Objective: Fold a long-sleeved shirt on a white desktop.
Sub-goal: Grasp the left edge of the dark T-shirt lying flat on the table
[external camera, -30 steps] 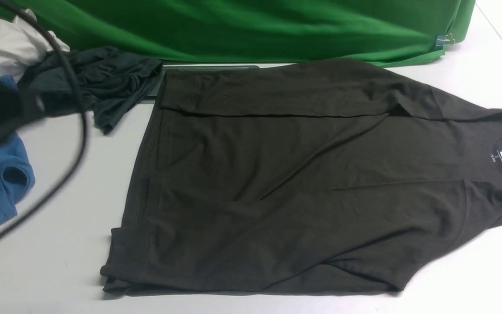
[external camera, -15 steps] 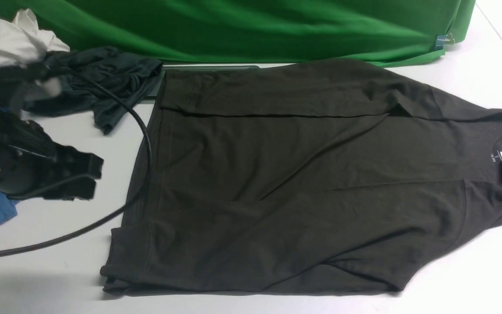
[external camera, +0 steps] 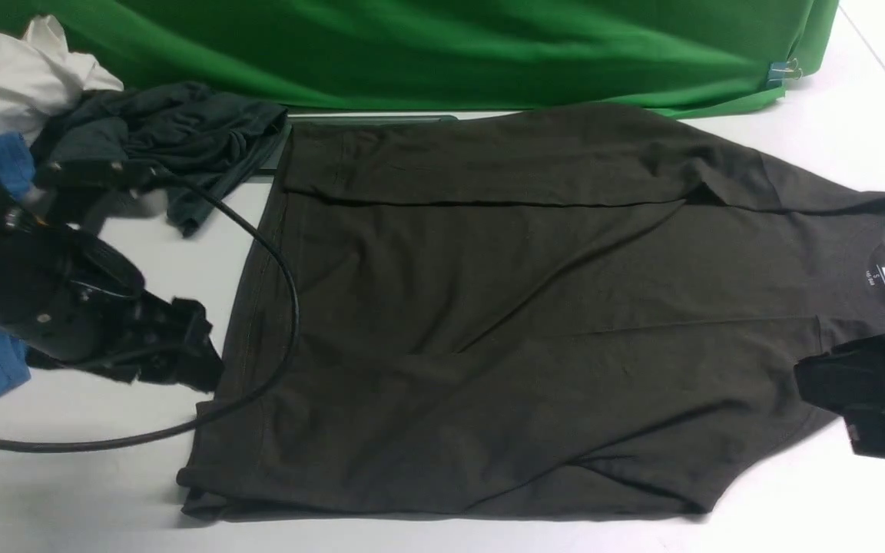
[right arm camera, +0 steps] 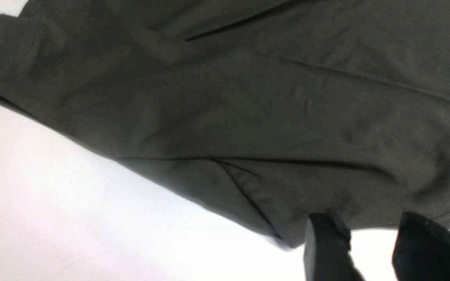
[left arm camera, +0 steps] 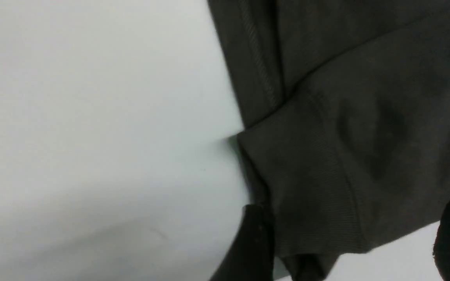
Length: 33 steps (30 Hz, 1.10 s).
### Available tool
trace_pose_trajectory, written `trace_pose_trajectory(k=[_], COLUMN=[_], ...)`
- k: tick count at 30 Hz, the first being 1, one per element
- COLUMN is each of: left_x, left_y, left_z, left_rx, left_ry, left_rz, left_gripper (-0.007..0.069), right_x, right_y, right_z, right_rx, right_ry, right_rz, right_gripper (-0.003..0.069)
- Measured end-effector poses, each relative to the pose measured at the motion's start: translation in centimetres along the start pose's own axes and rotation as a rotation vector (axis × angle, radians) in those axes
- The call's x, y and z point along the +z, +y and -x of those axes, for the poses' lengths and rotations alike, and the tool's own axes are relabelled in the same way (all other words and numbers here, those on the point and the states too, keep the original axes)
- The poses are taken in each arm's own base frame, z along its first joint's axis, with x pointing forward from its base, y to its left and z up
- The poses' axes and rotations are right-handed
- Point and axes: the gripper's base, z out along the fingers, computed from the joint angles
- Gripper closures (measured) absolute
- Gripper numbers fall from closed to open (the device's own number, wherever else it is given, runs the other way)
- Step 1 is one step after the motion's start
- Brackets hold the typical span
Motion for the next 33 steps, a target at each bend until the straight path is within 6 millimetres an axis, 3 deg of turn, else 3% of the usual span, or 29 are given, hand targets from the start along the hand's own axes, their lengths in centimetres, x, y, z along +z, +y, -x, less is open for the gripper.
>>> trace_pose_trajectory(k=[10, 14, 17, 18, 21, 23, 27, 33], left_x=[6.2, 8.1, 8.3, 8.3, 8.3, 8.3, 8.1, 3.9], left_y=[1.3, 1.3, 1.2, 1.2, 1.2, 1.2, 1.2, 0.5], left_z=[1.2, 1.4, 1.6, 1.6, 1.7, 1.7, 1.7, 3.2], left_rx=[-0.046, -0.048, -0.054, -0.055, -0.052, -0.053, -0.051, -0.037], left_ry=[0.107, 0.12, 0.104, 0.103, 0.097, 0.096, 0.09, -0.048], left_rz=[-0.036, -0.088, -0.101, -0.102, -0.102, -0.102, -0.101, -0.088], left_gripper=[0.0039, 0.0099, 0.0226, 0.0226, 0.0458, 0.055, 0.0575, 0.0575], right_x=[0.2, 0.2, 0.2, 0.2, 0.2, 0.2, 0.2, 0.2], right_y=[0.0, 0.0, 0.0, 0.0, 0.0, 0.0, 0.0, 0.0], right_z=[0.0, 0.0, 0.0, 0.0, 0.0, 0.0, 0.0, 0.0], right_rx=[-0.017, -0.019, -0.021, -0.021, -0.021, -0.021, -0.021, -0.02], right_ry=[0.006, 0.006, 0.006, 0.006, 0.006, 0.006, 0.006, 0.005], right_rz=[0.001, 0.002, 0.002, 0.002, 0.002, 0.002, 0.002, 0.002], right_gripper=[0.0419, 0.0419, 0.0419, 0.0419, 0.0419, 0.0418, 0.0418, 0.0418])
